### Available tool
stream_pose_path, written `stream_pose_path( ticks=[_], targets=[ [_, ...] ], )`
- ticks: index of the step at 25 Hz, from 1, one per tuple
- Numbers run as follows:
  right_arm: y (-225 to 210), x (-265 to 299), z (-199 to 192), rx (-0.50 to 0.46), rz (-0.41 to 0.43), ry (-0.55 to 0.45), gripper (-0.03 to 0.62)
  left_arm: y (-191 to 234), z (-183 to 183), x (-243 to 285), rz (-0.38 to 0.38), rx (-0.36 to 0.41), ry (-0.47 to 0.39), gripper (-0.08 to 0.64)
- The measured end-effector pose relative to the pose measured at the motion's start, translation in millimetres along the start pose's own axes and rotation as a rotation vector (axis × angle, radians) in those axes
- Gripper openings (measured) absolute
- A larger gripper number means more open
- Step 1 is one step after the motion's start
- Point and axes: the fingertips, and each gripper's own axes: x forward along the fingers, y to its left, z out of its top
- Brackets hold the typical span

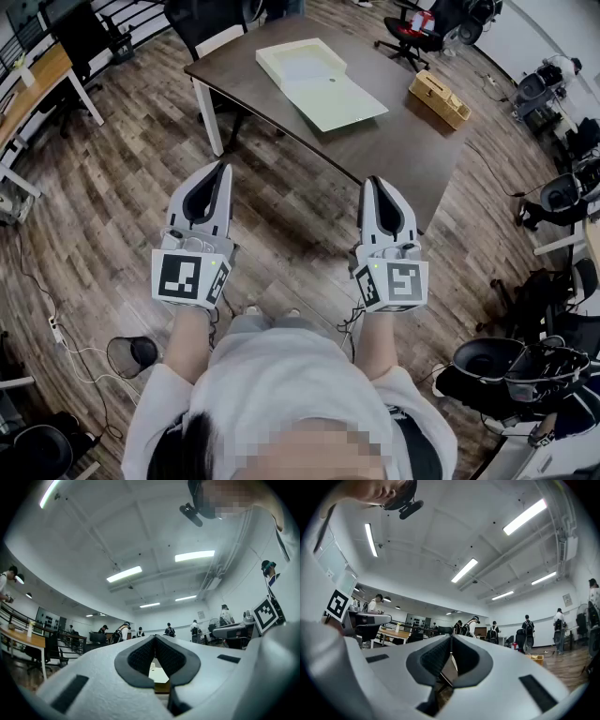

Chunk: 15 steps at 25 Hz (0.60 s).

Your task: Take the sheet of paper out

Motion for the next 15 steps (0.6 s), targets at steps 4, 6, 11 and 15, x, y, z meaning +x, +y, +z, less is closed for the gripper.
stream_pose_path(
  ticks=[4,6,11,15],
  targets=[
    [12,0,3,-0.003,-0.003,-0.009,0.02,7,0,-10,-0.01,0.002,-0.006,0.009],
    [17,2,3,0.003,-0.013,-0.01,0.018,13,0,-13,-0.012,0.002,-0.007,0.009],
    [25,5,2,0.002,-0.024,-0.01,0.02,26,-1,-18,-0.009,0.001,-0.011,0.009],
    [33,11,3,-0.011,-0.029,-0.004,0.019,36,-1,-16,-0.017,-0.002,-0.014,0.009]
  ],
)
